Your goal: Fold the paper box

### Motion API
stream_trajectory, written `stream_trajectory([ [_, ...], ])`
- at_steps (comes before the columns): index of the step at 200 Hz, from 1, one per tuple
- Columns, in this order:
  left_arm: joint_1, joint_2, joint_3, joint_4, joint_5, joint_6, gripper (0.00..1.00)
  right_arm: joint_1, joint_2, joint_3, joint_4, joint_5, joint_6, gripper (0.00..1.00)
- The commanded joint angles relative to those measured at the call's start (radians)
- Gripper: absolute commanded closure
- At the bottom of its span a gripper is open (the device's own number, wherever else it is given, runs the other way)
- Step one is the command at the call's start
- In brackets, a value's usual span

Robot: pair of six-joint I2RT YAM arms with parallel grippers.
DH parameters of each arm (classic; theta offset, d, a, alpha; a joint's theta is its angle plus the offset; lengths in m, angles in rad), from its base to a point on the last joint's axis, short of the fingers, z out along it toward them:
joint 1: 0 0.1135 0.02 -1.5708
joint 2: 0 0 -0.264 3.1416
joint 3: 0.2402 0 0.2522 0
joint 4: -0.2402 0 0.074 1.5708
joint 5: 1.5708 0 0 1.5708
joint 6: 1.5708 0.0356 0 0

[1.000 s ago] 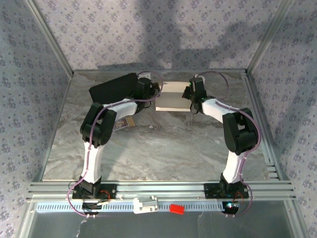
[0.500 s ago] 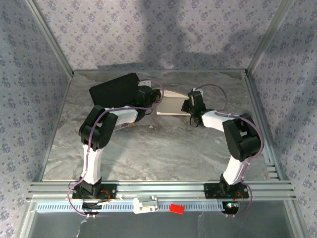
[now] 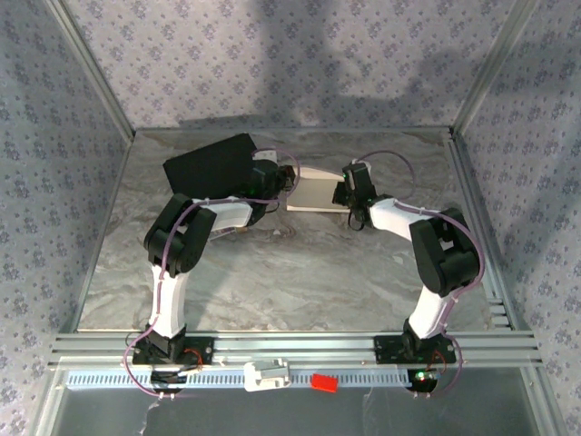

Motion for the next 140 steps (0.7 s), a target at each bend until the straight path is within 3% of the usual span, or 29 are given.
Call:
stream_trajectory([
  [1,-0.048,0.001,-0.051,-0.167,0.121,-0.068,1.0,0.019,-0.005,0.022,-0.123,-0.05,0.017,0.88],
  [51,-0.049,0.003,-0.062,-0.168,0.11,-0.052,1.0,0.005,-0.037,0.023,-0.186,-0.091,0.075,0.71],
  [101,-0.052,0.001,-0.053,-0.179,0.097,-0.039,1.0,0.007,-0.127,0.015,-0.256,-0.188,0.184,0.47],
  [140,-0.059,0.005,-0.041,-0.182,0.092,-0.037,1.0,0.026,-0.241,-0.046,-0.321,-0.247,0.262,0.41],
])
